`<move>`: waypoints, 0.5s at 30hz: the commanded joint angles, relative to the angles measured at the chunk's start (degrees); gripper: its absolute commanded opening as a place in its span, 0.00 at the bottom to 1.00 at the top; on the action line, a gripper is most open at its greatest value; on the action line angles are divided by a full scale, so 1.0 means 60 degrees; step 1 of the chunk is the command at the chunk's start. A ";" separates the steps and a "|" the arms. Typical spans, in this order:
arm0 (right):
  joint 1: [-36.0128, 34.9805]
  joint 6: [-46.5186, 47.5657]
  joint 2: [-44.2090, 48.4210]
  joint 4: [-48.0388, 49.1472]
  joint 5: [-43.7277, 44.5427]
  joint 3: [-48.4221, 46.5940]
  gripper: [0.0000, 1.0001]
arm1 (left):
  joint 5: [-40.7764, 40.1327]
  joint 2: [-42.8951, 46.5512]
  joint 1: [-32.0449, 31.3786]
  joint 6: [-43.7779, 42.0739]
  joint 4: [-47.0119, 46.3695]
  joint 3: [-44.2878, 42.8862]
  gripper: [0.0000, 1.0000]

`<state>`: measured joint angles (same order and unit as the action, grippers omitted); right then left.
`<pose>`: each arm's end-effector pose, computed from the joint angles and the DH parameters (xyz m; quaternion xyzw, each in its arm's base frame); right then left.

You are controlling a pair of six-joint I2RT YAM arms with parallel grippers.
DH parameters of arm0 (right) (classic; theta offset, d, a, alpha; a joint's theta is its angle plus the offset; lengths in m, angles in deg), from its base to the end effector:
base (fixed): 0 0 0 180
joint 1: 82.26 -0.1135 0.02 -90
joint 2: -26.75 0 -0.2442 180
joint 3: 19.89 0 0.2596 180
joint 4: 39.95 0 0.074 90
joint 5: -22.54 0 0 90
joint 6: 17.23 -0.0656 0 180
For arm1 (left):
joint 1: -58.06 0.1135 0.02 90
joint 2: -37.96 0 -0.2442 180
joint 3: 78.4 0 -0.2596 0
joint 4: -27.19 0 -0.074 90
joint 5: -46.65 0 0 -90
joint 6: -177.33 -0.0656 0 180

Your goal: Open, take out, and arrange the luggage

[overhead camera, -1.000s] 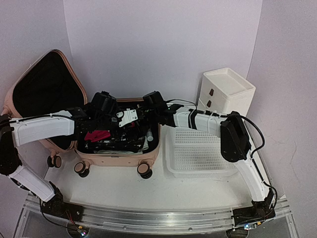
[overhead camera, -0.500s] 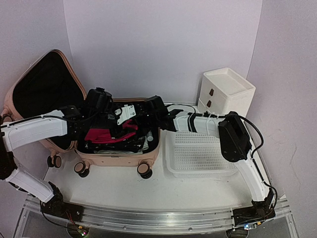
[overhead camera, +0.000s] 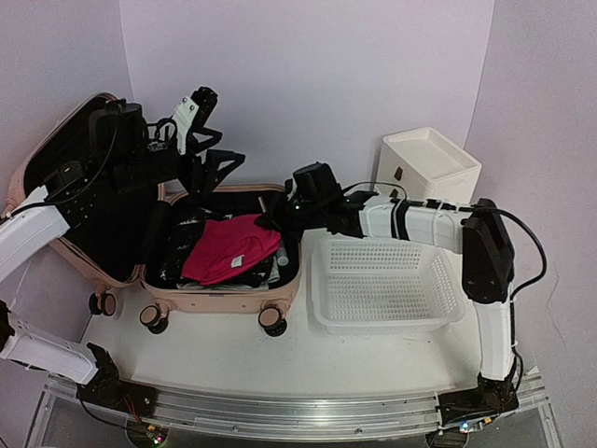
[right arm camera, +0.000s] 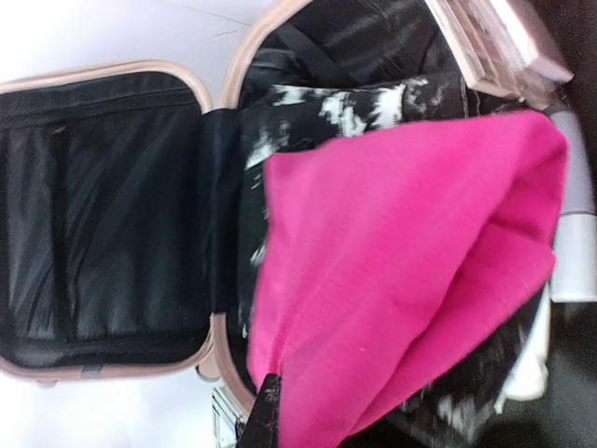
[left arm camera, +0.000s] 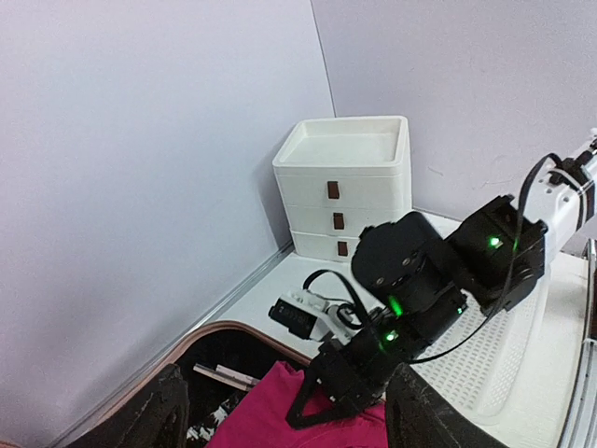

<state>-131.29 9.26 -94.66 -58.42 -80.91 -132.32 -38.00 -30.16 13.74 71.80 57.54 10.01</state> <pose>0.3333 0.4071 0.2179 0.0467 0.8497 0.4844 0.2030 0.2142 -0.2178 0.4268 0.3997 0.6324 -0.1986 0.6332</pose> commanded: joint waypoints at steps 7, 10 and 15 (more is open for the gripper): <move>0.0140 0.0768 0.2761 -0.0667 0.0304 0.2186 0.00 | -0.1643 0.0268 0.0003 0.0877 -0.0125 0.0599 0.73; 0.0231 0.0868 0.3395 -0.1144 0.0353 0.2789 0.00 | -0.1705 0.0181 0.0003 0.0747 -0.0324 0.0972 0.72; 0.0469 0.1086 0.4522 -0.1843 0.0481 0.4015 0.00 | -0.1567 0.0199 0.0005 0.0692 -0.0361 0.1309 0.72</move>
<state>-129.65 13.55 -75.73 -66.70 -79.14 -111.67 -46.55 -29.70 13.74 76.65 58.13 16.96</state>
